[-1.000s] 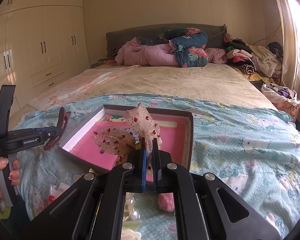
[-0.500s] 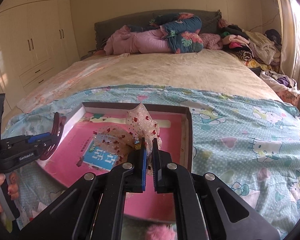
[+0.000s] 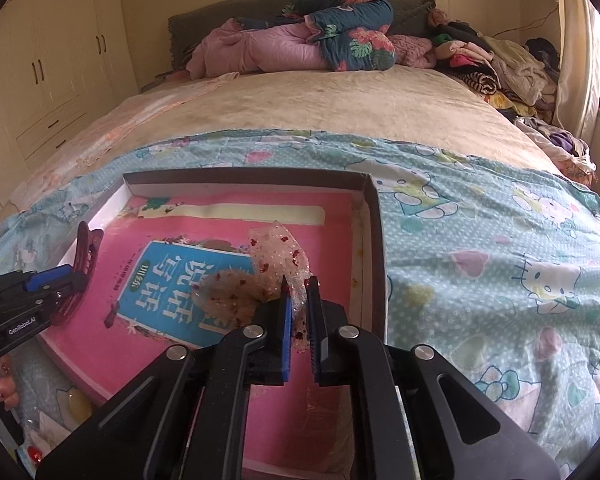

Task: Organize jewelry
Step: 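Carry the brown clip and bow into the pink tray while both tools open to release, then lift both open tools out of the tray back over the accessories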

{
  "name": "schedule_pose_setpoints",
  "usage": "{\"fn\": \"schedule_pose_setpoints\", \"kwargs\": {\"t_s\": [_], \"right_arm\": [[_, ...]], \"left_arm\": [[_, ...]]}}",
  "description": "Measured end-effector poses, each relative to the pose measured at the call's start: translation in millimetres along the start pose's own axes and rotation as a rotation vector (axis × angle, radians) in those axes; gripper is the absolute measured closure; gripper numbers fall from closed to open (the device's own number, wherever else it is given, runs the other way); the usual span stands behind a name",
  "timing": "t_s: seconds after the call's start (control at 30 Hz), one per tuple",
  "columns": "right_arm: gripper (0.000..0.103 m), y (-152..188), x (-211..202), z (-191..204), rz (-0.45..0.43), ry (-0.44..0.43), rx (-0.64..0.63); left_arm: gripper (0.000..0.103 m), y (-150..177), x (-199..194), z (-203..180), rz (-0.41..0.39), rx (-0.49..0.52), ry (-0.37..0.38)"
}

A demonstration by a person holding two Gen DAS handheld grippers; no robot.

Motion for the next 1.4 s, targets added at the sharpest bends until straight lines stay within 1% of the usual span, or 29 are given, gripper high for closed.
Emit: {"fn": "schedule_pose_setpoints", "kwargs": {"t_s": [0.1,0.17,0.2,0.23,0.3,0.37,0.43,0.47,0.53,0.57,0.67,0.7,0.77,0.83,0.93,1.0,1.2,1.4], "right_arm": [[0.081,3,-3,-1,-0.013,0.008,0.004],[0.066,5,-8,-1,-0.03,0.017,-0.003],[0.063,6,-10,-1,-0.037,0.019,-0.005],[0.06,7,-14,-1,-0.045,0.022,-0.007],[0.053,9,-22,0,-0.064,0.036,-0.018],[0.04,11,-31,1,-0.087,0.049,-0.03],[0.035,13,-40,3,-0.107,0.052,-0.036],[0.032,14,-44,4,-0.115,0.054,-0.038],[0.027,16,-53,7,-0.135,0.055,-0.042],[0.025,18,-58,8,-0.147,0.055,-0.042],[0.02,22,-71,12,-0.173,0.046,-0.046],[0.019,23,-76,14,-0.181,0.048,-0.049],[0.017,25,-83,17,-0.192,0.043,-0.051],[0.015,29,-89,19,-0.203,0.038,-0.047],[0.013,33,-98,23,-0.215,0.032,-0.048],[0.012,36,-103,26,-0.223,0.03,-0.05],[0.011,47,-119,33,-0.248,0.022,-0.054],[0.011,59,-132,40,-0.262,0.016,-0.067]], "left_arm": [[0.082,1,0,1,-0.003,-0.002,-0.001],[0.082,2,-1,1,-0.009,0.0,-0.005],[0.081,2,-3,1,-0.014,0.001,-0.006],[0.075,2,-4,1,-0.017,0.001,-0.008],[0.068,2,-7,1,-0.025,-0.003,-0.006],[0.066,2,-11,0,-0.036,-0.002,-0.009],[0.055,3,-16,0,-0.047,-0.004,-0.012],[0.053,3,-19,0,-0.054,-0.006,-0.011],[0.044,4,-26,1,-0.071,-0.012,-0.013],[0.043,4,-28,1,-0.076,-0.015,-0.013],[0.034,7,-39,3,-0.097,-0.028,-0.006],[0.028,8,-42,3,-0.105,-0.03,-0.006],[0.026,10,-49,3,-0.121,-0.033,-0.006],[0.018,14,-57,3,-0.134,-0.041,-0.005],[0.014,18,-67,4,-0.161,-0.043,-0.004],[0.012,22,-74,3,-0.177,-0.047,-0.002],[0.012,32,-93,2,-0.223,-0.051,-0.006],[0.012,44,-107,5,-0.245,-0.067,0.002]]}}
Point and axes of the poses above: each gripper's, at about its wrist camera, not at the fingertips, and x roughly the way its jaws point, z to its left, y to its underside, the point moved 2 cm from there along x, roughly the way its jaws point, and after that the axes turned 9 degrees about -y, right-handed, at the moved point
